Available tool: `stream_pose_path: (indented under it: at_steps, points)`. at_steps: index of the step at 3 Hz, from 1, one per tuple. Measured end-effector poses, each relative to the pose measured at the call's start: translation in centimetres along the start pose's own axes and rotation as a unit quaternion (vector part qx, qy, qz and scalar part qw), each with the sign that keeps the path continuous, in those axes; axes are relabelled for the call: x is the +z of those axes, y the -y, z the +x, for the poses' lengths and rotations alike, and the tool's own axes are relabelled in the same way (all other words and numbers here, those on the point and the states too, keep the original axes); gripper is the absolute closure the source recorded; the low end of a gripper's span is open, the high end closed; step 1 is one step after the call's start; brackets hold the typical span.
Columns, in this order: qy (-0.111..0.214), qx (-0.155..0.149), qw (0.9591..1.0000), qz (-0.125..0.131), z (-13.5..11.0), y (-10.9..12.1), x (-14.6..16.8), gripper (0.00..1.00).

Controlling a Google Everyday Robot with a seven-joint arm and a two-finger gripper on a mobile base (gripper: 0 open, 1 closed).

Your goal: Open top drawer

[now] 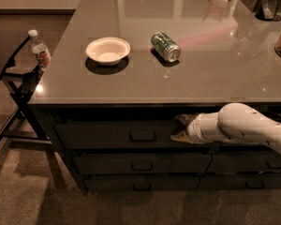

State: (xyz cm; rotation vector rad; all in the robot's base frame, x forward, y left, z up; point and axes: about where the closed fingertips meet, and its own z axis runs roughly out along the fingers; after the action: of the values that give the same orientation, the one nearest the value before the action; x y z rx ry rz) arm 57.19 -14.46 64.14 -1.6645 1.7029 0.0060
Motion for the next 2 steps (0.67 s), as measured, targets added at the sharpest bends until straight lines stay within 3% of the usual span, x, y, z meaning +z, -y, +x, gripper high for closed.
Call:
stream_pose_path:
  at_steps: [1, 2]
  points:
    - [0.000, 0.000, 1.0000, 0.000, -0.01, 0.01, -0.01, 0.60]
    - [0.000, 0.000, 1.0000, 0.000, -0.07, 0.16, -0.09, 0.82]
